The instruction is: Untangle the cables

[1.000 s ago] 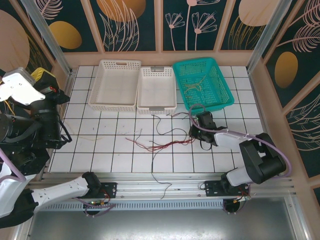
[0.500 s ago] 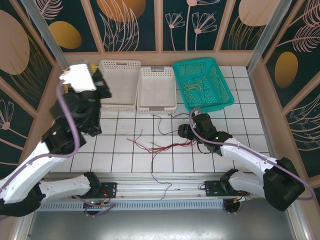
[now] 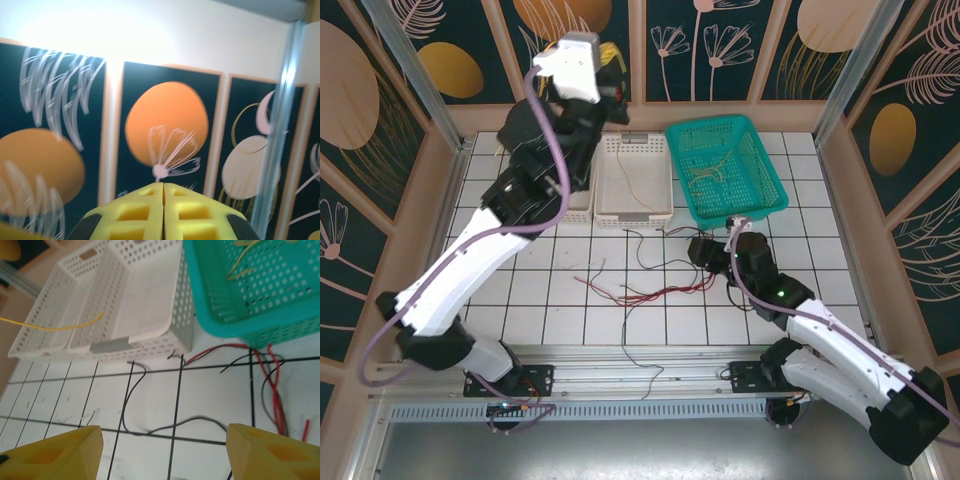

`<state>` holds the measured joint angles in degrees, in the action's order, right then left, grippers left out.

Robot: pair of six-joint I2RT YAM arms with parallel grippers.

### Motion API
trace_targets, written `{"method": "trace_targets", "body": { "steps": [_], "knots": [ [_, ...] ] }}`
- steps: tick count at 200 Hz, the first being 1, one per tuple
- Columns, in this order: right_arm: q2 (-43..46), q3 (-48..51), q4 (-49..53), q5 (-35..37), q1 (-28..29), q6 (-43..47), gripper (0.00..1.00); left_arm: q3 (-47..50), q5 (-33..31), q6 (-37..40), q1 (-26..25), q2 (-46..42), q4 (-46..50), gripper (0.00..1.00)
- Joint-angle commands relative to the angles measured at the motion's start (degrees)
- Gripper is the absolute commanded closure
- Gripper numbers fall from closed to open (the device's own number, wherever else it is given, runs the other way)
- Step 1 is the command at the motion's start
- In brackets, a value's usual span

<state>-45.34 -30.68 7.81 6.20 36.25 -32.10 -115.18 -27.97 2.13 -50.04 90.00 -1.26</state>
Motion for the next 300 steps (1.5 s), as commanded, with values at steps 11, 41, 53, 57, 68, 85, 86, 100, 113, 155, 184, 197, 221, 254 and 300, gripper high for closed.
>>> {"method": "trace_targets", "body": {
  "steps": [11, 41, 53, 57, 68, 85, 86, 100, 113, 155, 184, 197, 221, 254, 300],
  "knots": [
    [6.6, 0.22, 3.07, 4.6, -1.44, -0.2, 0.33, -15.06, 11.78, 0.43, 2.27, 14.34, -0.3, 1.0],
    [11.04, -0.42, 5.32, 4.45, -1.76, 0.96, 0.33, -28.19, 16.68, -1.32, 4.54, 26.24, -2.18, 1.0],
    [12.03, -0.94, 6.63, 4.77, -1.72, 1.28, 0.33, -29.39, 17.67, -4.41, 6.21, 28.4, -4.3, 1.0],
    [12.51, -1.11, 7.15, 4.85, -1.81, 1.33, 0.33, -30.11, 18.26, -5.51, 6.7, 29.08, -4.57, 1.0],
    [13.44, -1.55, 8.25, 4.99, -1.8, 1.6, 0.33, -31.41, 19.45, -7.75, 7.59, 30.87, -5.79, 1.0],
    [14.69, -1.58, 9.18, 4.91, -1.8, 2.01, 0.33, -31.73, 21.14, -9.82, 8.15, 33.03, -8.29, 1.0],
    [14.77, -1.58, 9.16, 4.85, -1.8, 2.03, 0.33, -31.71, 21.26, -9.98, 8.18, 33.17, -8.39, 1.0],
    [15.28, -1.62, 9.63, 4.95, -1.82, 2.38, 0.33, -32.28, 22.48, -11.33, 8.16, 35.14, -8.72, 1.0],
    [15.5, -1.83, 10.27, 5.42, -1.8, 2.53, 0.33, -31.87, 22.48, -12.34, 8.16, 36.52, -8.54, 1.0],
    [16.6, -1.68, 11.0, 6.29, -1.8, 2.65, 0.33, -32.99, 24.94, -15.63, 8.16, 40.22, -9.3, 1.0],
    [17.31, -1.58, 10.91, 6.22, -1.84, 2.65, 0.33, -36.46, 25.04, -15.78, 8.12, 38.88, -10.65, 1.0],
    [17.31, -1.59, 10.82, 6.04, -1.96, 2.57, 0.33, -36.52, 25.06, -15.47, 8.13, 37.18, -10.88, 1.0],
    [17.37, -1.41, 10.53, 5.81, -1.95, 2.57, 0.33, -36.22, 24.81, -14.12, 8.17, 34.52, -9.53, 1.0],
    [17.09, -1.15, 9.51, 5.3, -1.9, 2.48, 0.33, -35.51, 24.8, -11.24, 8.14, 32.64, -5.56, 1.0],
    [16.48, -0.79, 8.41, 4.28, -1.96, 1.95, 0.33, -35.3, 24.88, -7.26, 7.93, 32.98, 1.94, 1.0]
  ]
}}
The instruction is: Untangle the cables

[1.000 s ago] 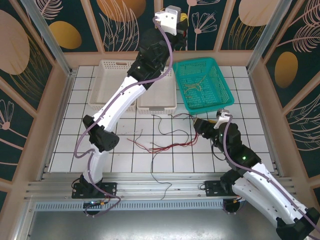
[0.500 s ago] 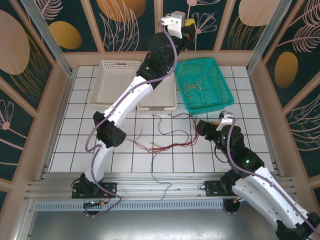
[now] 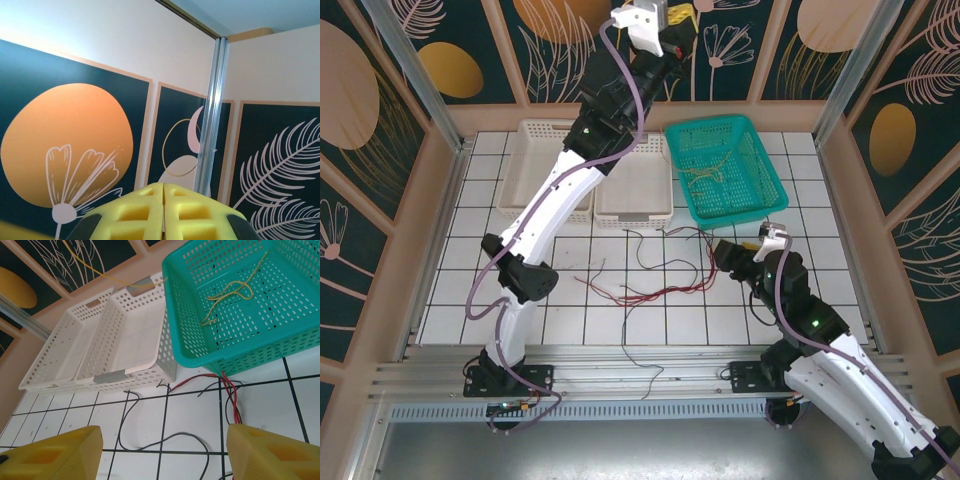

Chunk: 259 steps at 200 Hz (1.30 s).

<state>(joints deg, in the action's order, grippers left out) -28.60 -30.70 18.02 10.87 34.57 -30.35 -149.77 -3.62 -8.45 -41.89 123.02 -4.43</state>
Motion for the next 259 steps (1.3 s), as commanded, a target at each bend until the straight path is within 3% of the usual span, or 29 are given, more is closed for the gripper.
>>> {"method": "trace_targets", "body": {
  "steps": [1, 94, 223, 259],
  "knots": [
    [-0.3, -0.77, -1.87, -0.4, -0.24, 0.2, 0.33, -0.7, 0.49, 3.33, -0.17, -0.05, 5.21, 1.0],
    [-0.54, -0.72, -2.57, -0.85, -0.23, -0.51, 0.33, -1.49, 3.71, -0.41, -1.01, 2.91, -1.49, 1.0],
    [4.89, -0.15, 0.87, -0.5, -0.21, -0.72, 0.33, 2.04, 3.96, -6.39, -2.09, 20.26, -2.91, 1.0],
    [4.71, -0.65, 1.91, 1.09, -0.23, -1.71, 0.33, 4.65, 5.61, -5.93, -2.91, 21.73, -0.16, 0.75]
  ]
}}
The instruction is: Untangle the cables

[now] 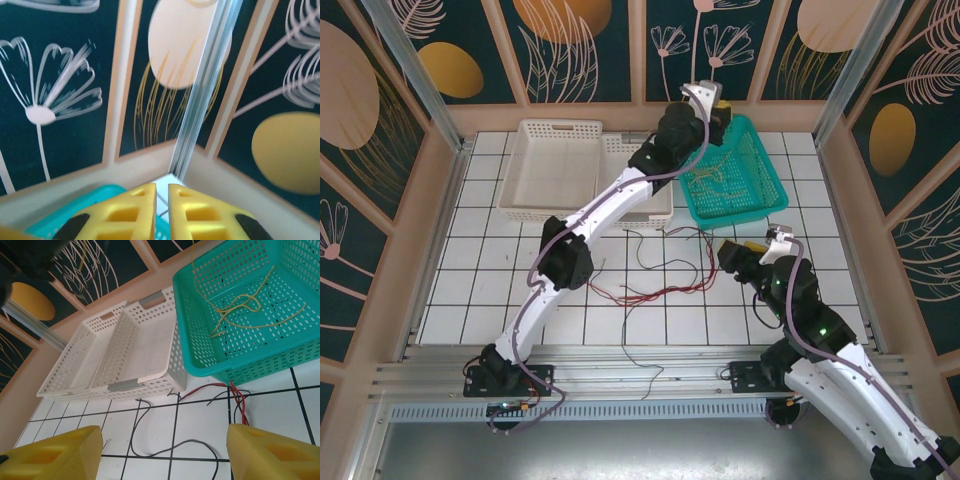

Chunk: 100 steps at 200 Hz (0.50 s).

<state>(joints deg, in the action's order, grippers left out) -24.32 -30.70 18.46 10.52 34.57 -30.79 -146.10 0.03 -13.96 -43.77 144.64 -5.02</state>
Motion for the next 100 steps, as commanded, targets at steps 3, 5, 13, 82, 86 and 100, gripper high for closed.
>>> {"method": "trace_targets", "body": {
  "steps": [3, 5, 13, 82, 86, 100],
  "knots": [
    [0.41, -0.82, 1.61, 1.66, -0.27, -1.48, 0.33, 1.07, 2.14, -0.45, -1.13, 0.19, 0.89, 0.73],
    [0.39, -0.91, 1.81, 1.88, -0.22, -1.6, 0.33, 1.19, 2.38, -0.39, -1.14, 0.22, 1.17, 0.72],
    [0.19, -1.43, 2.44, 2.4, -0.27, -2.06, 0.33, 1.51, 2.95, 0.02, -1.23, 0.27, 2.38, 0.66],
    [-0.12, -4.17, 5.45, 4.87, -0.31, -3.19, 0.33, 7.19, 6.15, 2.92, -1.24, -4.06, 10.35, 0.33],
    [-0.15, -4.19, 5.51, 4.94, -0.31, -3.23, 0.33, 7.46, 6.91, 2.97, -1.28, -4.27, 10.74, 0.31],
    [-0.16, -4.44, 5.47, 4.91, -0.3, -3.31, 0.33, 8.24, 7.77, 2.98, -1.49, -4.96, 12.04, 0.25]
  ]
}}
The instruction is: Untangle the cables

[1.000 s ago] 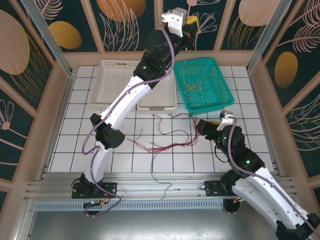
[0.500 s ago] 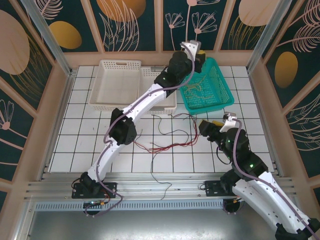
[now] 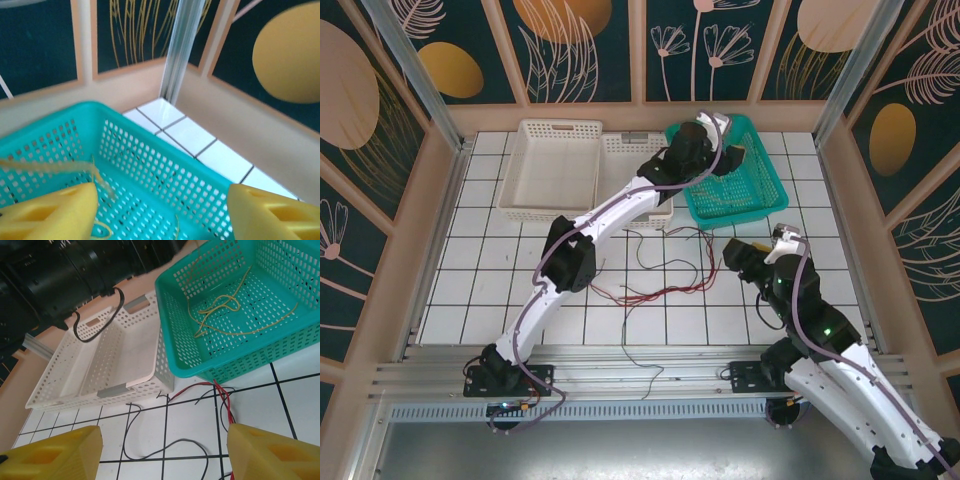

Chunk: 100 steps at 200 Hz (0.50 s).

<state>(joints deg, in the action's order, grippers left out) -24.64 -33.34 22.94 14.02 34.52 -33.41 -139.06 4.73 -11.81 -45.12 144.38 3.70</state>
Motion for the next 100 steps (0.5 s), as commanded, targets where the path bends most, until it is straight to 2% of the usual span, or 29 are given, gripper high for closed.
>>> {"method": "trace_targets", "body": {
  "steps": [1, 27, 51, 75, 100],
  "knots": [
    [0.15, -1.8, 0.98, 1.38, -0.29, -0.69, 0.33, 1.27, 3.03, 0.83, -0.18, -4.75, 3.41, 0.25],
    [-0.34, -2.46, 1.31, 1.14, -0.3, -0.78, 0.33, -0.45, 1.88, 1.74, -0.48, -4.62, 8.19, 0.13],
    [-1.32, -3.52, 2.32, 1.43, -0.32, -1.29, 0.33, -6.6, 2.17, 3.05, -0.56, -2.62, 16.67, 0.05],
    [-1.99, -3.83, 2.31, 1.48, -0.25, -1.97, 0.32, -3.29, 0.89, 3.05, -0.66, -4.96, 18.53, 0.01],
    [-3.53, -4.18, 1.61, 1.6, -0.35, -2.27, 0.32, -3.2, 3.44, 1.92, -0.72, -5.77, 20.21, 0.01]
  ]
}}
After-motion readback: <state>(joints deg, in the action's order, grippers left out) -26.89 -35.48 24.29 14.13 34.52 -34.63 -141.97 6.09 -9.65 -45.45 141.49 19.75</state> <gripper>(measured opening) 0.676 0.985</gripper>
